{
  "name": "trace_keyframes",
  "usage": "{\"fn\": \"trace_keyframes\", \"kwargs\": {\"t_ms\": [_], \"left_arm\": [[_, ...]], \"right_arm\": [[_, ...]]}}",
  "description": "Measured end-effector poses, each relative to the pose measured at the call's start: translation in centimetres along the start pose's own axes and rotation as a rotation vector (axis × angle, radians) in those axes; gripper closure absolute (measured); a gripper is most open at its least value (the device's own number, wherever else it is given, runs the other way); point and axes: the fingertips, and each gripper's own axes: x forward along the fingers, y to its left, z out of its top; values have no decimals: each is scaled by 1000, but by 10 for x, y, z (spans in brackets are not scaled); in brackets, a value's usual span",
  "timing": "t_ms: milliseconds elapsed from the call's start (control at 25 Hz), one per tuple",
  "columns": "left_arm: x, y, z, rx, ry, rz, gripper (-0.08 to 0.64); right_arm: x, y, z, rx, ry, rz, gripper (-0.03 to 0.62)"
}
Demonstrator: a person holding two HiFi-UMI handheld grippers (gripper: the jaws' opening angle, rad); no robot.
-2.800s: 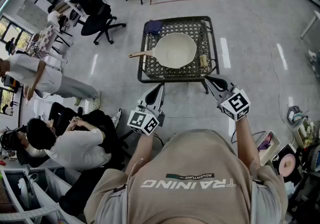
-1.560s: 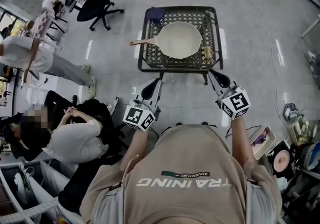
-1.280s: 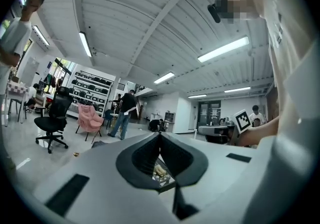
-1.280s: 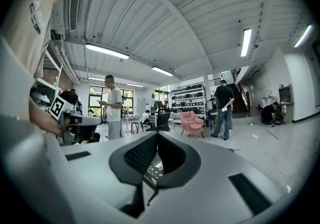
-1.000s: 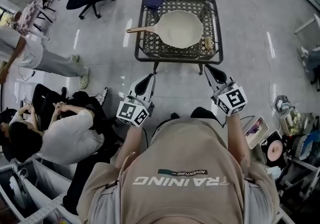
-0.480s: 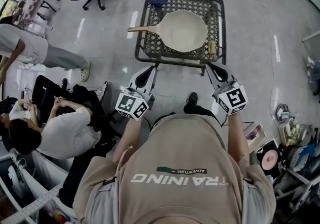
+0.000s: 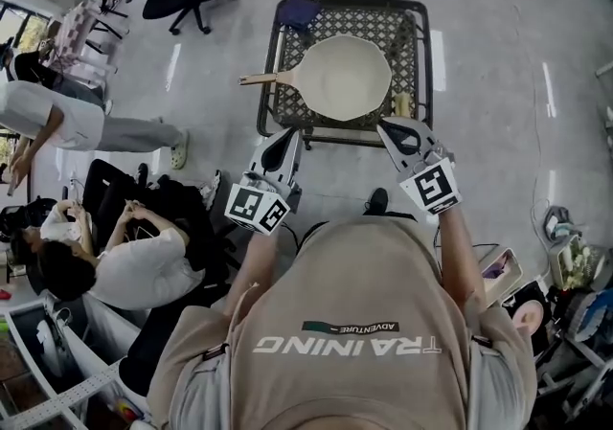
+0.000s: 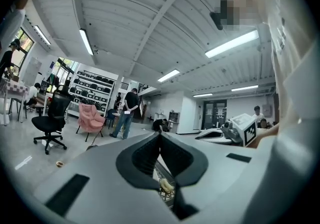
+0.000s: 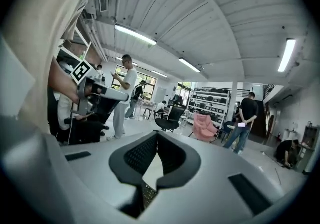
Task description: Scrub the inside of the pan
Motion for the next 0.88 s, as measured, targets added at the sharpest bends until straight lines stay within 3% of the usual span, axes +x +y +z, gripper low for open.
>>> {"fn": "trace_keyframes", "kwargs": {"t_ms": [200, 400, 680, 880], "left_arm": [[30, -11, -5, -28, 4, 17, 541], [40, -9, 3, 5, -2, 45, 542], [35, 6, 18, 51, -29, 133, 541], [36, 26, 17, 46, -34, 136, 541]], "right_arm": [[4, -2, -18, -15, -23, 43, 574], [10, -3, -14, -24, -35, 45, 574], [22, -37, 17, 151, -174, -74, 574], [35, -52, 19, 151, -161, -93, 574]]}}
